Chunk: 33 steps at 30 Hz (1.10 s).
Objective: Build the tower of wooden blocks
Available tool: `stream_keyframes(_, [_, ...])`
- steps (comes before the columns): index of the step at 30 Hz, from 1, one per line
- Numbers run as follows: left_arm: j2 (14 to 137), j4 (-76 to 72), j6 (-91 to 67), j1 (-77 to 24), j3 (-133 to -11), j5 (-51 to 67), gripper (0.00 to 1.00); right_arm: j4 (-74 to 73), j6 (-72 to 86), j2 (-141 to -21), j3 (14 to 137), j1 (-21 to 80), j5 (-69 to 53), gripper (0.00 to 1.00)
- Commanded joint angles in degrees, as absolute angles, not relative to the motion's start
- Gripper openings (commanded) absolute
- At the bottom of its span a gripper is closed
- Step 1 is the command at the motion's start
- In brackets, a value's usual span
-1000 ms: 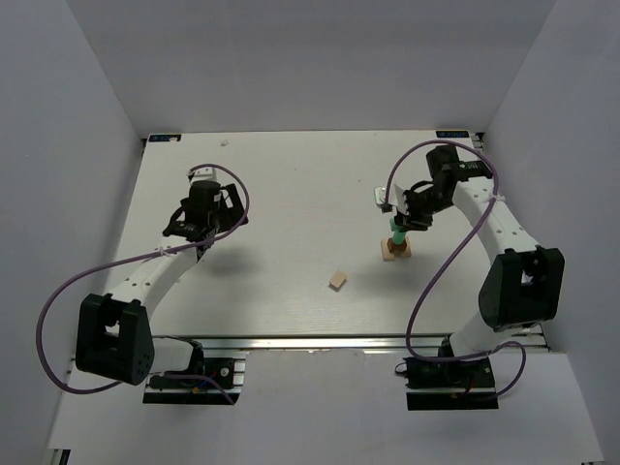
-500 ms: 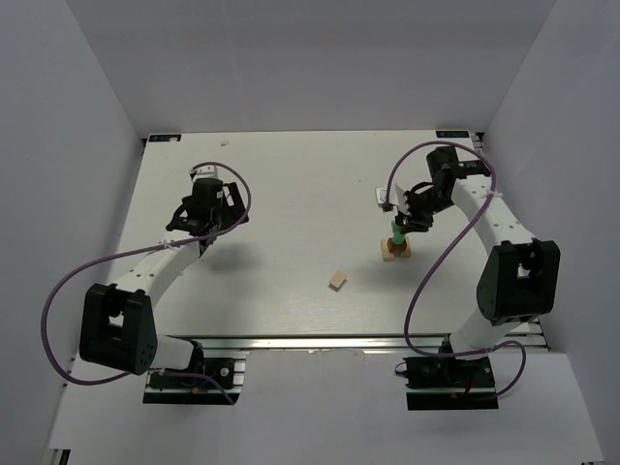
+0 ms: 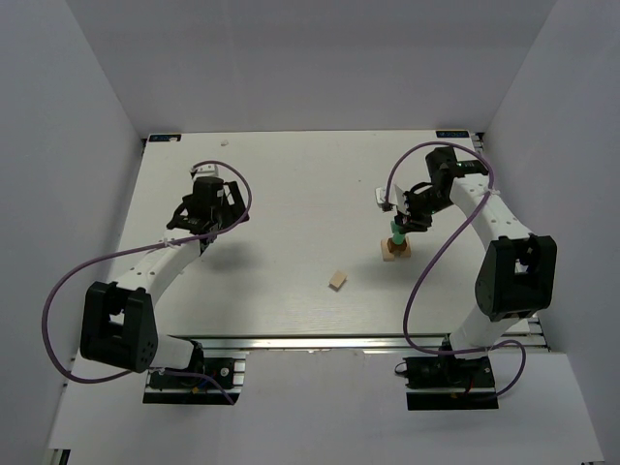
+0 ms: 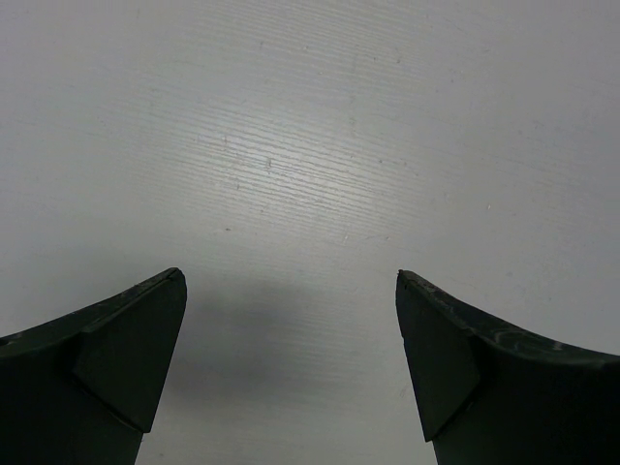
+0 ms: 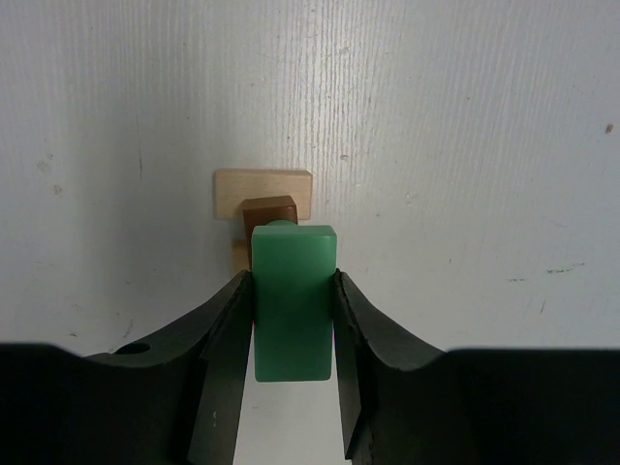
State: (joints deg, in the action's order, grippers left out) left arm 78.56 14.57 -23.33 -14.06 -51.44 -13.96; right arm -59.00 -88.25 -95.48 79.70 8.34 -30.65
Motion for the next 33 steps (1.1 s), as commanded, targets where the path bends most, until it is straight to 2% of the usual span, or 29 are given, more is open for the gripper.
stream_keyframes(1, [78.75,14.33,-22.76,-13.97,-53.7,-13.8,0.98,-58.53,-89.3,-95.71,80.51,8.09,-32.43,0.17])
stream_keyframes(18, [79.45,14.85,-22.06,-13.98,-55.02,-13.09,0.98,-57.66,-89.3,-95.71,79.81,7.82,-32.35,0.22])
stream_keyframes(21, [79.54,15.38,-22.24,-13.97,-55.28,-13.62,0.98,-57.66,-89.21,-95.62,79.54,7.82,-32.26,0.26])
stream_keyframes(33, [79.54,15.91,-22.24,-13.97,-55.37,-14.24,0.98,-56.86,-88.77,-95.98,79.19,7.82,-31.99,0.27])
